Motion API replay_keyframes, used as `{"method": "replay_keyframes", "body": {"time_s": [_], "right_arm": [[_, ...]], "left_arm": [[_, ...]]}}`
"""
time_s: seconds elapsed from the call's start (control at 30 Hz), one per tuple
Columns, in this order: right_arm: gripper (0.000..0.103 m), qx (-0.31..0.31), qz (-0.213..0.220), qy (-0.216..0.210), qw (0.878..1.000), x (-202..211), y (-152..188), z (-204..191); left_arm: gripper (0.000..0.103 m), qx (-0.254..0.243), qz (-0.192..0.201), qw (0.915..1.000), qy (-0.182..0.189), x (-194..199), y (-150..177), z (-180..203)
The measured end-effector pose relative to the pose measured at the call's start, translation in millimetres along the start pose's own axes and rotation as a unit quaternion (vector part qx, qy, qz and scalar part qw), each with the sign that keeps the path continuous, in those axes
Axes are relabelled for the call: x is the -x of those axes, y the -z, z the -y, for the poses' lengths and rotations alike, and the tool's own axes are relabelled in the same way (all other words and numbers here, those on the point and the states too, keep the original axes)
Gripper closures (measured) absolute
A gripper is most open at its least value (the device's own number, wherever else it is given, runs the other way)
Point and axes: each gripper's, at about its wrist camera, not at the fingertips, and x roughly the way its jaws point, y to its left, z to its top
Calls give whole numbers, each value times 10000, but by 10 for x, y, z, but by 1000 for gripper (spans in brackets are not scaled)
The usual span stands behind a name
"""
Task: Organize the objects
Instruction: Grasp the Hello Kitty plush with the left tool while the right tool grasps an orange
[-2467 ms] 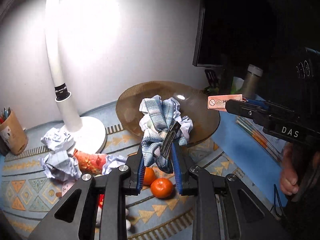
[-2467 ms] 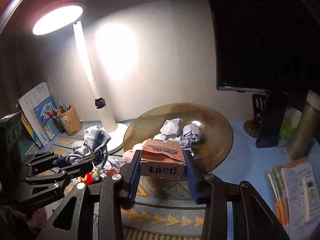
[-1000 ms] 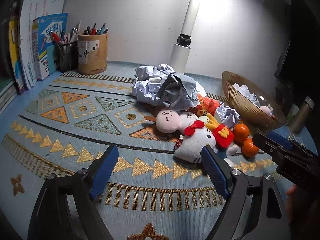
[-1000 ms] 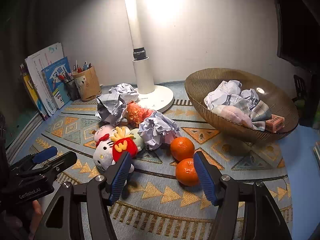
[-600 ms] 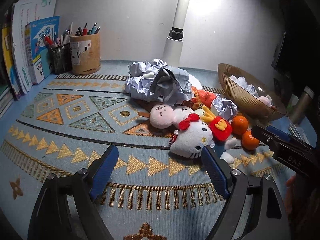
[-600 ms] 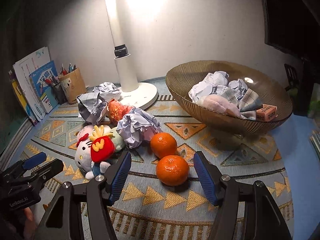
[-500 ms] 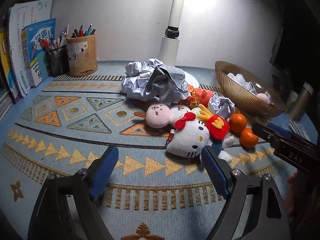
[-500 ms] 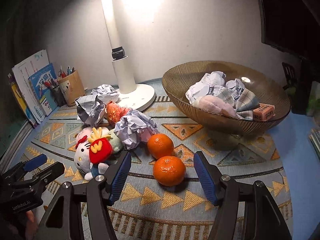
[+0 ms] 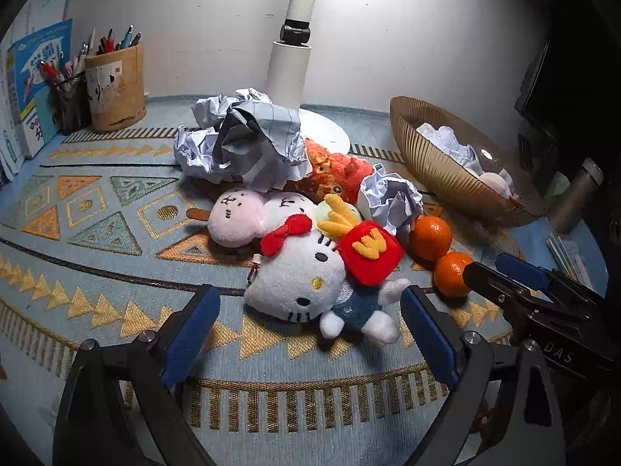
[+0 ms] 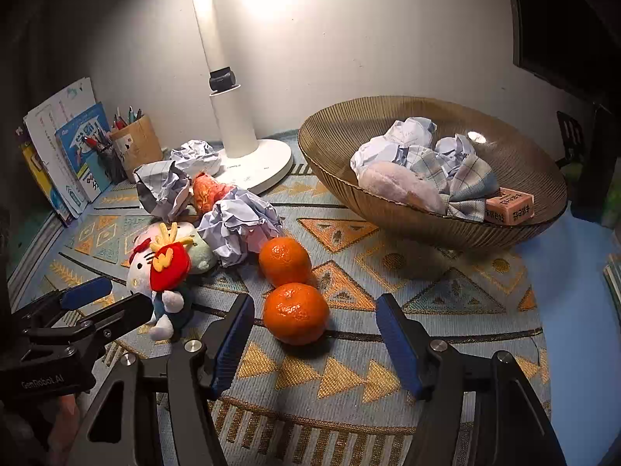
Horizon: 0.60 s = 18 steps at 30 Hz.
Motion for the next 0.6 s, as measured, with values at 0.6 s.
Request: {"method": "replay_keyframes", "body": {"time_s": [0.6], "right_arm": [[54,274,-505,-286,9979,-230,19,-149]], "left_arm": [[8,-17,-367,9922,-1191,187,148,-524]]}}
